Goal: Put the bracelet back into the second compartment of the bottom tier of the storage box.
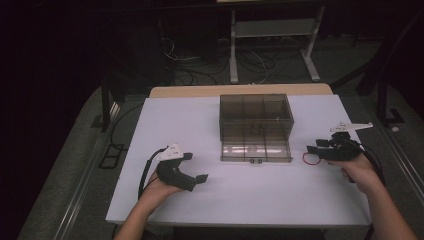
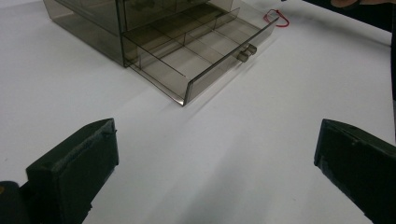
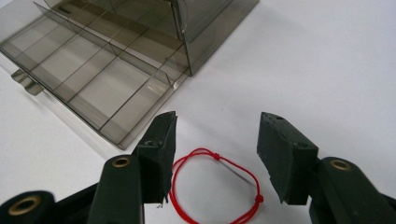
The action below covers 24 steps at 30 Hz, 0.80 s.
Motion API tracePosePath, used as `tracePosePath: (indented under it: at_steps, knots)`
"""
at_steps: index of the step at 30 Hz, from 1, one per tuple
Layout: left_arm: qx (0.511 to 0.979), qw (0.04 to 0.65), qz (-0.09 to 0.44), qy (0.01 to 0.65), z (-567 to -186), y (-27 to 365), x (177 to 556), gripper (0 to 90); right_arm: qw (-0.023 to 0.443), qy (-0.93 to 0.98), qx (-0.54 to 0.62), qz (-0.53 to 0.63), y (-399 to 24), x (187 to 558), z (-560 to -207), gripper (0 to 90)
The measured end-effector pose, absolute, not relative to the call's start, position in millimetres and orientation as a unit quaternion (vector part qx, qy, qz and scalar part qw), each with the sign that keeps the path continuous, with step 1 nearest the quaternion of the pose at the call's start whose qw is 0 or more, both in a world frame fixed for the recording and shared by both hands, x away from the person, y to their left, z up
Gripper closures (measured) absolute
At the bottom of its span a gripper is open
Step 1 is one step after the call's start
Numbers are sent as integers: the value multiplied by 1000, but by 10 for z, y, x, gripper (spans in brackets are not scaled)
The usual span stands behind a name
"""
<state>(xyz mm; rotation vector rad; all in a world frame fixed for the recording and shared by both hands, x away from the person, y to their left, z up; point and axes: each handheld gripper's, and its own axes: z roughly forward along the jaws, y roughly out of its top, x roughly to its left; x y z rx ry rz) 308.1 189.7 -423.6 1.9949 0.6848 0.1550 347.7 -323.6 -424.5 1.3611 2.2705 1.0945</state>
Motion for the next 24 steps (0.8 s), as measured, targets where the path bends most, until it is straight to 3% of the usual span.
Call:
tracePosePath:
  at_steps: [9,24]
  knots:
    - [820,492,64,284,-4232,1898,3077,0,148,773,492,372,-3299,3452,-4234,494]
    - [820,493,65,284,-4225,1894,3074,0,146,769,514,352,-3435,3432,-4272,638]
